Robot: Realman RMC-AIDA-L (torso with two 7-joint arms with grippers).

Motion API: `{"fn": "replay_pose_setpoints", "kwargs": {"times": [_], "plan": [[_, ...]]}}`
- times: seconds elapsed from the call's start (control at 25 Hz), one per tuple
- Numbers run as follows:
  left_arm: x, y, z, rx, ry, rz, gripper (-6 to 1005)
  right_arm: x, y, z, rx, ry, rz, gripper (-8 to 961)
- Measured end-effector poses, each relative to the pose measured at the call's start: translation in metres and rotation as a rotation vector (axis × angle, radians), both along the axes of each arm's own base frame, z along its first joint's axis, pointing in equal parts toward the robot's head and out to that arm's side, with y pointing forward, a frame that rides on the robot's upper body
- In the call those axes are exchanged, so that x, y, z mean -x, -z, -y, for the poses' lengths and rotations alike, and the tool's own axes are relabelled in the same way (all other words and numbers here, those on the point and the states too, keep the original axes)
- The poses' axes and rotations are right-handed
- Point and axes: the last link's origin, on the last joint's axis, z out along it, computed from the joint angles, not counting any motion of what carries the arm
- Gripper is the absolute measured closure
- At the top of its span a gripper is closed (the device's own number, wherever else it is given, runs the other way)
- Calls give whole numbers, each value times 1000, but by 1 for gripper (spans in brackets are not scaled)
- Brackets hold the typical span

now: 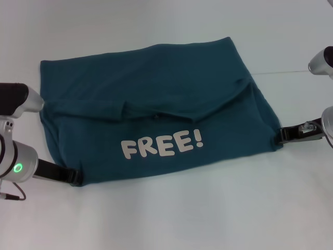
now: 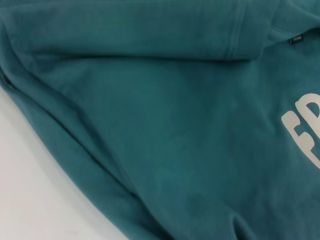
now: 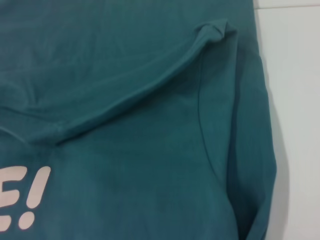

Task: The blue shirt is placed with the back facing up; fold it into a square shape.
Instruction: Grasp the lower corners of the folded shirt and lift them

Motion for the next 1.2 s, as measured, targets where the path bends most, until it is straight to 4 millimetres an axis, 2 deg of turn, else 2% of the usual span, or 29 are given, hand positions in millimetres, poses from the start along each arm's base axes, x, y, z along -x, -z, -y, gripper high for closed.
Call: {"fn": "replay_pose_setpoints", "kwargs": {"times": [0.12, 0.32, 0.56, 0.76, 1.08, 1.2], "plan": [[1, 0, 0, 2, -2, 0, 947, 1, -2, 1, 7, 5, -5, 912], [1, 1, 0, 3, -4, -1, 946, 4, -7, 2, 9, 11, -6, 858], [1, 1, 0, 6, -3, 0, 946, 1, -9, 4, 21, 39, 24, 655], [0, 2, 0, 7, -3, 0, 947, -1, -8, 5, 33, 61, 84, 409], [0, 2, 0, 8, -4, 0, 947, 1, -6, 0, -2, 44, 66, 223], [0, 2, 0, 9, -5, 1, 947, 3, -4, -1, -7, 38, 45, 223]]}}
